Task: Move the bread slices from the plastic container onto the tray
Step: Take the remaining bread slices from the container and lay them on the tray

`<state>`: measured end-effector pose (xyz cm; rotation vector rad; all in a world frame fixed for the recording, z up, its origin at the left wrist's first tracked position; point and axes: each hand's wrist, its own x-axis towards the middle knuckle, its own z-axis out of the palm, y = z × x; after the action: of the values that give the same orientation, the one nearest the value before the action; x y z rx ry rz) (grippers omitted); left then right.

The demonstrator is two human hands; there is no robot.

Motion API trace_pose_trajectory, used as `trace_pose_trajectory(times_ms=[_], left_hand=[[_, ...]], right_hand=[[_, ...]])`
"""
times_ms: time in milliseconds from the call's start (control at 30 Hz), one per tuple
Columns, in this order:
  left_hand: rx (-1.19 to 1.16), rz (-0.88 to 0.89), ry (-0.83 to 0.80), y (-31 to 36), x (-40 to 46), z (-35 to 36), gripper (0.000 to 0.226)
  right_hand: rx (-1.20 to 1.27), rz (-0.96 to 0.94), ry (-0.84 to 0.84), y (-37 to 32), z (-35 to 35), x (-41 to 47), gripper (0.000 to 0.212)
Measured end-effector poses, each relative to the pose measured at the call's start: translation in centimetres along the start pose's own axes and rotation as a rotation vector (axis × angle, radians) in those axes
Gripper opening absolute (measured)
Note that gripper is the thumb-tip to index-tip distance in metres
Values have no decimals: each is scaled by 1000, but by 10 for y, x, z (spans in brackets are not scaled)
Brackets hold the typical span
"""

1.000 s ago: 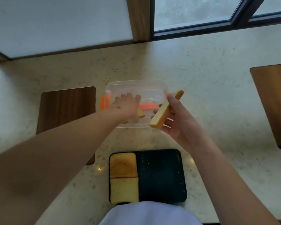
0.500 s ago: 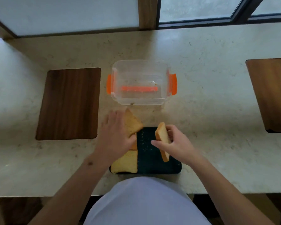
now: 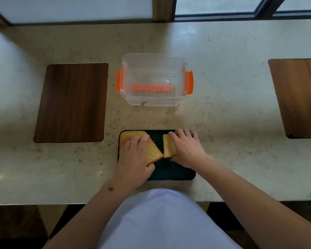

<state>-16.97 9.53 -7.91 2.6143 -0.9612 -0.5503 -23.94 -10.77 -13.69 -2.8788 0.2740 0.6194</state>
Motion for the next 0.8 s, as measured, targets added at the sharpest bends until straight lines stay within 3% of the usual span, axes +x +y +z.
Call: trace_pose_trajectory(times_ms=[800], left_hand=[[148, 119, -148, 14, 16, 4, 89]], right_hand=[[69, -45, -20, 16, -14, 3, 80]])
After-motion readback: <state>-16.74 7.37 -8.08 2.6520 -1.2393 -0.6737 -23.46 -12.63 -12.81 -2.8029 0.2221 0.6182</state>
